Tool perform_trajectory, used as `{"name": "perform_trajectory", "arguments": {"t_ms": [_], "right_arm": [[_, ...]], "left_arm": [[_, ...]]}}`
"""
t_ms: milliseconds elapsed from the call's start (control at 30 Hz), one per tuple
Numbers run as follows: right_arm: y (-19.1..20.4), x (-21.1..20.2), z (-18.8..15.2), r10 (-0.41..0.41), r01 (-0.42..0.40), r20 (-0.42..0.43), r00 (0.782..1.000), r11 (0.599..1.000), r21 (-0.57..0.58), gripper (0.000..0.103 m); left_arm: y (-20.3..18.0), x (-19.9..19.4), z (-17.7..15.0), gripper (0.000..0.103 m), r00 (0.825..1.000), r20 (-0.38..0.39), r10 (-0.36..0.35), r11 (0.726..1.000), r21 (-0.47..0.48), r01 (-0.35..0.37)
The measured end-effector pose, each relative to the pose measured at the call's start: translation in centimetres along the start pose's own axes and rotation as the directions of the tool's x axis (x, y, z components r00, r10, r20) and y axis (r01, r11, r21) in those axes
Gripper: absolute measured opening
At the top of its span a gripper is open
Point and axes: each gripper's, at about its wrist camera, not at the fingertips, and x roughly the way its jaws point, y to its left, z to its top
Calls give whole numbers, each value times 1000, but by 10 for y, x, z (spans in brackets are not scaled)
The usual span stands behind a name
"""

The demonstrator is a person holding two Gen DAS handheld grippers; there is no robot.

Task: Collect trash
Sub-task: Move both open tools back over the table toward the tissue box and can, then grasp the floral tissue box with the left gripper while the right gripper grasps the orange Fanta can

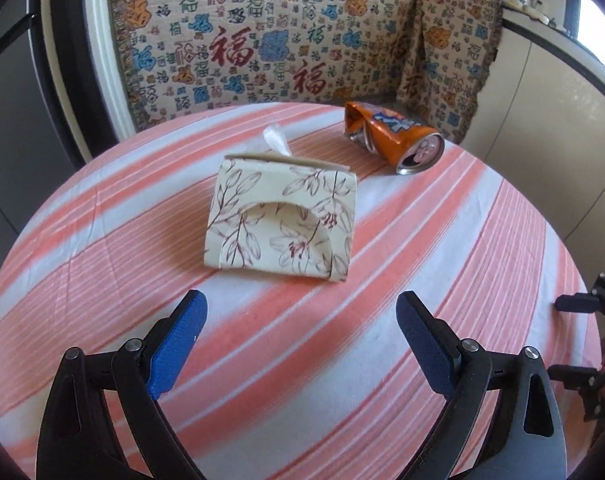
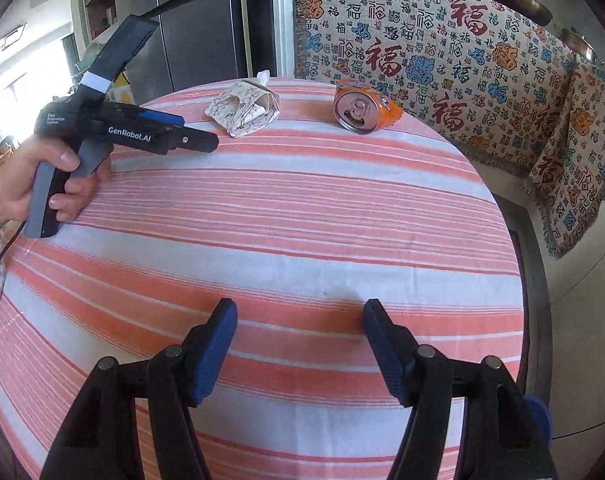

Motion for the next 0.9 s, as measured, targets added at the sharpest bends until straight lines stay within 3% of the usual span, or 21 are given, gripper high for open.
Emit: {"name": "perform_trajectory", "arguments": {"t_ms": [100, 400, 500, 667, 900], "right_arm": [[1, 1, 2, -2, 2, 7, 1000, 1000, 1, 68], [4, 3, 4, 3, -3, 13, 1000, 1000, -7, 68], [3, 4, 4, 5, -5, 13, 1000, 1000, -6, 68], [0, 3, 6, 13, -13, 15, 1000, 1000, 18, 66], [-39, 7, 14, 11, -12, 10, 1000, 984, 175, 66]], "left_arm": [[0, 4, 15, 96, 999, 18, -33, 999, 27, 32], [13, 35, 37, 96, 1000, -1, -2, 999, 33, 2], [12, 38, 36, 82, 1000, -5, -2, 1000, 26, 2], [16, 24, 26, 82, 1000, 0, 22, 998, -62, -22], [1, -17, -14, 82, 998, -22, 67, 986, -150, -69]]}}
